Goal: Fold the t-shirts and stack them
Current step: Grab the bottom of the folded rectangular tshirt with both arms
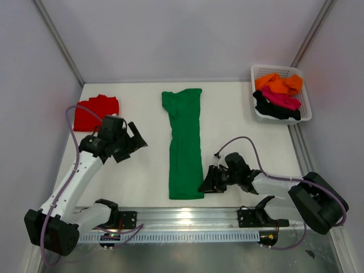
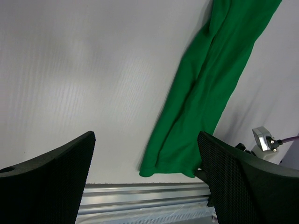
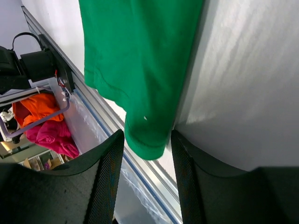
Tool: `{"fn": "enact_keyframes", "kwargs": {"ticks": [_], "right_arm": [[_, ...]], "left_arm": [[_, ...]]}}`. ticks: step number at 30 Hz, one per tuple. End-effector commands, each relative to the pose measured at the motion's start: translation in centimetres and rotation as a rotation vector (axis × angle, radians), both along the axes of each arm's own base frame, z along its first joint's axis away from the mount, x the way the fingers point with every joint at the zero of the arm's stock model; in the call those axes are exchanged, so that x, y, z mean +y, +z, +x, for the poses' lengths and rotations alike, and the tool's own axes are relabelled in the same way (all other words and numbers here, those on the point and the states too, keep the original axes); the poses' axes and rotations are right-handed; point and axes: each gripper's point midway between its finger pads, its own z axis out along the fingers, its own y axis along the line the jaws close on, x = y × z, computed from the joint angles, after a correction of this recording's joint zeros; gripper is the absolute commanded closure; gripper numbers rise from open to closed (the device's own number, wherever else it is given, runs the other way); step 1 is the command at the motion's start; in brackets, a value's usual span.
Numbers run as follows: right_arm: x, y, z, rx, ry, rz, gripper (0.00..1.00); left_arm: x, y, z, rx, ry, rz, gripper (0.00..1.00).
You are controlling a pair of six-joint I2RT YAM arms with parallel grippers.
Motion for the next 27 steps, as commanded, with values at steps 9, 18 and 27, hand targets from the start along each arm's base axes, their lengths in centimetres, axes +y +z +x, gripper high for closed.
{"fn": "enact_keyframes", "kwargs": {"ticks": [9, 18, 27], "right_arm": [[-0.2, -1.7, 1.2, -0.053, 0.009, -0.092, 0.53], [-0.4, -2.3, 0.9, -0.035, 0.034, -0.112, 0.97], [-0.4, -2.4, 1.1, -0.031, 0.048, -0.136, 0.97]], "left_arm": [[0.5, 1.2, 0.3, -0.041, 0.019, 0.016, 0.07], [-0.8, -1.5, -1.2, 0.036, 0.005, -0.064, 0.07], [-3.0, -5.0, -7.6, 0.225, -0.126, -0.217, 0.07]]}}
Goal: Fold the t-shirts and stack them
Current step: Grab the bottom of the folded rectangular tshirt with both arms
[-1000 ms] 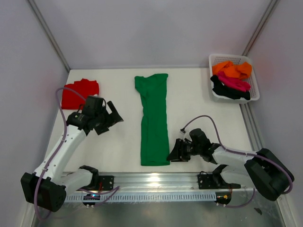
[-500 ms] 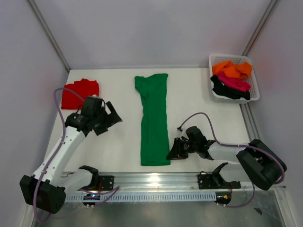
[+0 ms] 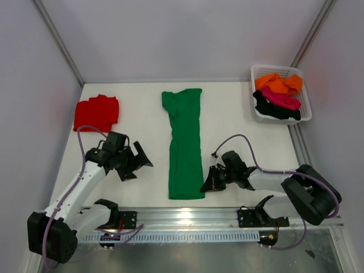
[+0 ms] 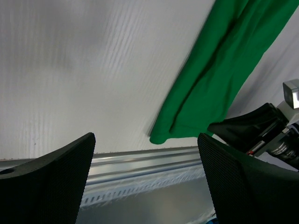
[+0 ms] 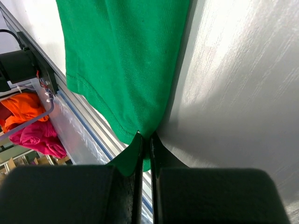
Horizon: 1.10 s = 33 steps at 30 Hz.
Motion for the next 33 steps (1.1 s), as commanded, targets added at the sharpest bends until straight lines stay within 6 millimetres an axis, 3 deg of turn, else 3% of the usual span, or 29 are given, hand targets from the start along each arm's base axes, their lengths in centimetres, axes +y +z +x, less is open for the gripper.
{"fn": "enact_keyframes", "kwargs": {"ticks": [1, 8, 10, 12, 18, 21, 23, 25, 28, 33], "right_arm": [[-0.7, -1.2, 0.4, -0.028, 0.011, -0.075, 0.97], [-0.7, -1.4, 0.2, -0.020, 0.029, -0.081, 0.97], [-0.6, -1.4, 0.4, -0.018, 0.032, -0.083, 0.97], [-0.5, -1.4, 0.4, -0.021, 0.038, -0.084, 0.97], [-0.4, -1.3, 0.6, -0.025, 0.049, -0.085, 0.97], [-0.5, -1.3, 0.5, -0.021, 0.050, -0.087, 0.97], [-0.5, -1.3, 0.5, -0.023, 0.048, -0.086, 0.97], [-0.5, -1.3, 0.5, -0.023, 0.050, -0.085, 0.97], [-0.5, -1.3, 0.6, -0.030, 0.046, -0.089, 0.97], [-0.6, -1.3, 0.7, -0.034, 0.042, -0.096, 0.97]], "left_arm": [[-1.2, 0.3, -2.6, 0.035, -0.047, -0.103, 0.07], [-0.9, -2.5, -6.2, 0.067, -0.028, -0.154, 0.06], [-1.6, -3.7, -6.1, 0.036, -0.031, -0.210, 0.06], [-2.9, -3.2, -5.4, 0.002, -0.031, -0.305, 0.06], [-3.9, -6.8, -5.1, 0.014, -0.032, -0.360, 0.06], [-4.1, -6.7, -3.4, -0.023, -0.055, -0.282, 0.07], [-5.4, -5.5, -2.0, -0.075, -0.100, -0.283, 0.06], [-6.1, -6.4, -1.7, -0.046, -0.114, -0.252, 0.06], [-7.2, -8.5, -2.9, 0.014, -0.173, -0.196, 0.07], [-9.4, -10.0, -3.8, 0.073, -0.256, -0.183, 0.08]]}}
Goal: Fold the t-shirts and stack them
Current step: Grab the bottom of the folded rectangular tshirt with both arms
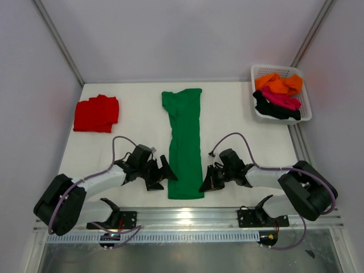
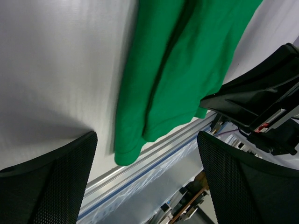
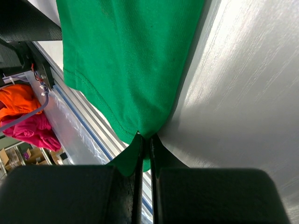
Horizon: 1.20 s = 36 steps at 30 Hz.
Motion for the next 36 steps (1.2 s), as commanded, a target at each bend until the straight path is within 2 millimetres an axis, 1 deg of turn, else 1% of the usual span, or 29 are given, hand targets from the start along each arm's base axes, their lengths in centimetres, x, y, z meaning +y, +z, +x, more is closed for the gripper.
{"fn": "enact_keyframes", "kwargs": {"ticks": [1, 4, 7, 8, 11, 12, 13, 14, 15, 21, 24, 32, 33, 35, 36], "right_arm": [[-1.0, -1.3, 0.4, -0.035, -0.013, -0.081, 0.97], [-1.3, -1.4, 0.4, -0.035, -0.015, -0.092, 0.97], [-1.3, -1.3, 0.4, -0.041, -0.011, -0.096, 0.97], [-1.4, -1.4, 0.4, -0.039, -0.014, -0.099, 0.97], [-1.5, -1.5, 0.4, -0.043, -0.009, -0.106, 0.97], [-1.5, -1.5, 0.4, -0.043, -0.009, -0.109, 0.97], [-1.4, -1.5, 0.4, -0.042, -0.008, -0.108, 0.97], [-1.4, -1.5, 0.4, -0.043, -0.008, -0.107, 0.97], [-1.3, -1.4, 0.5, -0.045, -0.008, -0.105, 0.97], [-1.1, -1.2, 0.8, -0.050, -0.006, -0.099, 0.97], [-1.1, -1.2, 0.8, -0.051, -0.006, -0.098, 0.97], [-1.0, -1.2, 0.9, -0.050, -0.007, -0.098, 0.97], [-1.1, -1.2, 0.8, -0.049, -0.006, -0.097, 0.97], [-1.1, -1.3, 0.8, -0.046, -0.007, -0.099, 0.97], [-1.1, -1.3, 0.8, -0.046, -0.010, -0.099, 0.97]], "left_arm": [[-0.1, -2.6, 0.2, 0.000, -0.027, 0.097, 0.08], [-0.1, -3.2, -0.1, 0.022, -0.045, 0.132, 0.09], [0.7, -3.6, -0.7, 0.045, -0.057, 0.175, 0.12], [0.8, -3.5, -0.8, 0.046, -0.061, 0.182, 0.14], [1.5, -3.5, -1.2, 0.056, -0.076, 0.218, 0.25], [1.6, -3.3, -1.1, 0.053, -0.077, 0.224, 0.42], [2.1, -3.5, -1.5, 0.070, -0.080, 0.252, 0.57], [2.4, -3.4, -1.7, 0.079, -0.076, 0.267, 0.68], [2.4, -3.1, -1.6, 0.075, -0.084, 0.269, 0.75], [2.8, -3.1, -1.9, 0.086, -0.088, 0.286, 0.73], [2.6, -3.0, -1.9, 0.083, -0.087, 0.277, 0.72], [1.3, -3.2, -1.6, 0.076, -0.070, 0.200, 0.70], [1.3, -3.2, -1.7, 0.076, -0.069, 0.193, 0.69], [0.8, -3.1, -1.3, 0.057, -0.058, 0.163, 0.68], [0.7, -3.3, -1.7, 0.071, -0.055, 0.147, 0.63]]}}
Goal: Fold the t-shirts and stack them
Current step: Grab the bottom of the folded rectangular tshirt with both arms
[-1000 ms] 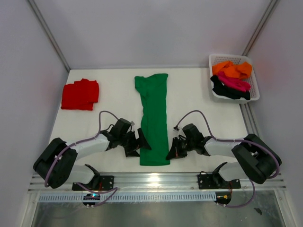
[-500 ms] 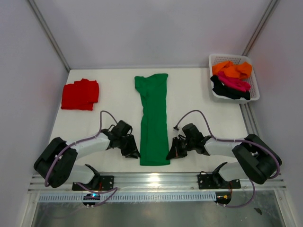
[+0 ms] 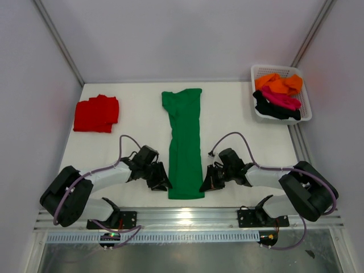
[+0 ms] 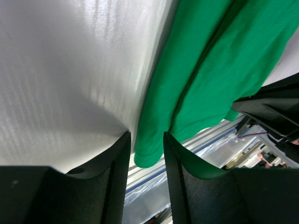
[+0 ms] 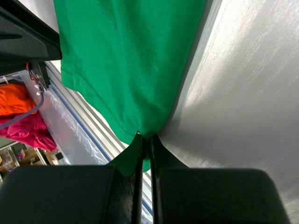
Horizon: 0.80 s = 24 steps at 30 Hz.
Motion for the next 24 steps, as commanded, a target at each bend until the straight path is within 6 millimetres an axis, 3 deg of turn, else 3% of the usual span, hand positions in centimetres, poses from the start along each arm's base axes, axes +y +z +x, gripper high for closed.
{"fn": "enact_keyframes", "kwargs": {"ticks": [1, 8, 16, 21, 24], "right_arm": [[-0.9, -1.4, 0.7, -0.035, -0.020, -0.076, 0.97], [-0.6, -1.6, 0.9, -0.029, -0.025, -0.072, 0.97], [-0.1, -1.6, 1.5, -0.029, -0.022, -0.065, 0.97], [0.4, -1.4, 2.2, -0.038, -0.017, -0.062, 0.97], [0.5, -1.5, 2.3, -0.040, -0.010, -0.065, 0.97]], "left_arm": [[0.0, -1.0, 0.0, -0.018, 0.024, -0.018, 0.62], [-0.6, -1.5, -0.5, -0.011, 0.027, -0.026, 0.45], [-1.6, -2.1, -0.8, 0.008, 0.016, -0.019, 0.45], [-1.9, -2.1, -0.4, 0.007, 0.008, -0.010, 0.52], [-1.9, -2.2, -0.3, 0.004, 0.003, 0.004, 0.68]]}}
